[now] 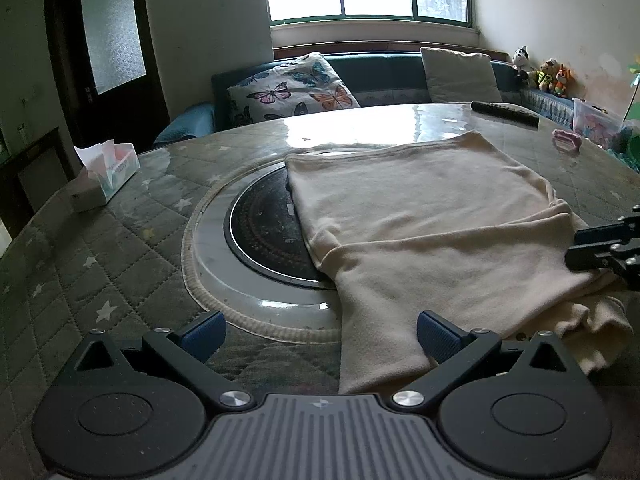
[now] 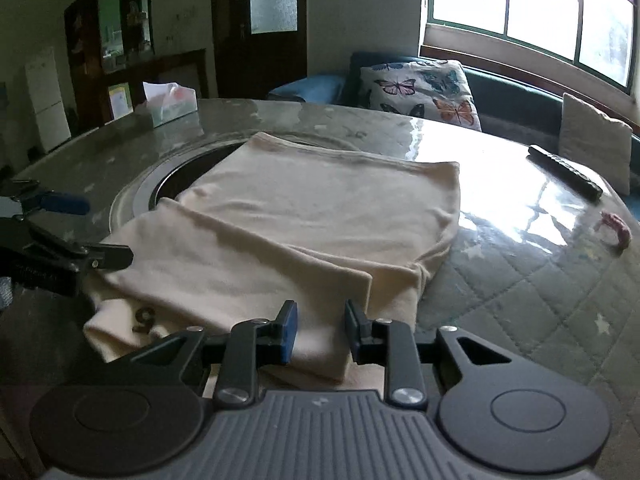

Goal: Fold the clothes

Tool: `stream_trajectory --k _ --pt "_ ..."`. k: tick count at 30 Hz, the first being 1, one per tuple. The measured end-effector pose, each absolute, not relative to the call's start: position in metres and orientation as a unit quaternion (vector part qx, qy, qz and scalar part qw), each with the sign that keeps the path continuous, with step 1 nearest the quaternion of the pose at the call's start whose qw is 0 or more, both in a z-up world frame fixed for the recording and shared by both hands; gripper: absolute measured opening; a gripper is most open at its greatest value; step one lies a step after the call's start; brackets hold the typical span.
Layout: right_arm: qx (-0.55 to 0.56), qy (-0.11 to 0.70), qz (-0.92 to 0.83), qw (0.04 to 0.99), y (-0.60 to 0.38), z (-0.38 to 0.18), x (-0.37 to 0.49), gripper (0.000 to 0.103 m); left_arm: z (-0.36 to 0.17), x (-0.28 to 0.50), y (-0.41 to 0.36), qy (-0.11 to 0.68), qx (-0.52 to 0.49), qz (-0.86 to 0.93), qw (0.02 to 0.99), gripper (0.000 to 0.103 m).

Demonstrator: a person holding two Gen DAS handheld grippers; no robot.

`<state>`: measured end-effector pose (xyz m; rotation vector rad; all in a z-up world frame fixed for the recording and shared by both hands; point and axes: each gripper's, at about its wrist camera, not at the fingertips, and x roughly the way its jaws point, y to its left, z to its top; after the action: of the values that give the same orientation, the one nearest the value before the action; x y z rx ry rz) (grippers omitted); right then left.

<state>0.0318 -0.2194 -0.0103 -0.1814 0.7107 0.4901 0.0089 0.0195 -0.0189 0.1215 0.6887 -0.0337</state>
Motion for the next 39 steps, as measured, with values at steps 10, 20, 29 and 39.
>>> stream_trajectory --k 10,20,29,39 --pt "-0.091 0.348 0.226 0.905 -0.229 -0.006 0.024 0.030 -0.019 0.008 0.018 0.338 0.063 -0.015 0.939 0.103" --pt "-0.083 0.333 0.247 0.906 -0.220 -0.002 0.022 0.041 -0.018 0.008 0.018 0.340 0.064 -0.012 0.938 0.103" --pt "-0.095 0.344 0.243 0.902 -0.217 -0.006 0.021 0.048 -0.015 0.009 0.023 0.336 0.058 -0.005 0.940 0.103" --pt "-0.117 0.349 0.231 0.901 -0.211 -0.007 0.023 0.056 -0.010 0.014 0.035 0.334 0.051 0.022 0.941 0.103"
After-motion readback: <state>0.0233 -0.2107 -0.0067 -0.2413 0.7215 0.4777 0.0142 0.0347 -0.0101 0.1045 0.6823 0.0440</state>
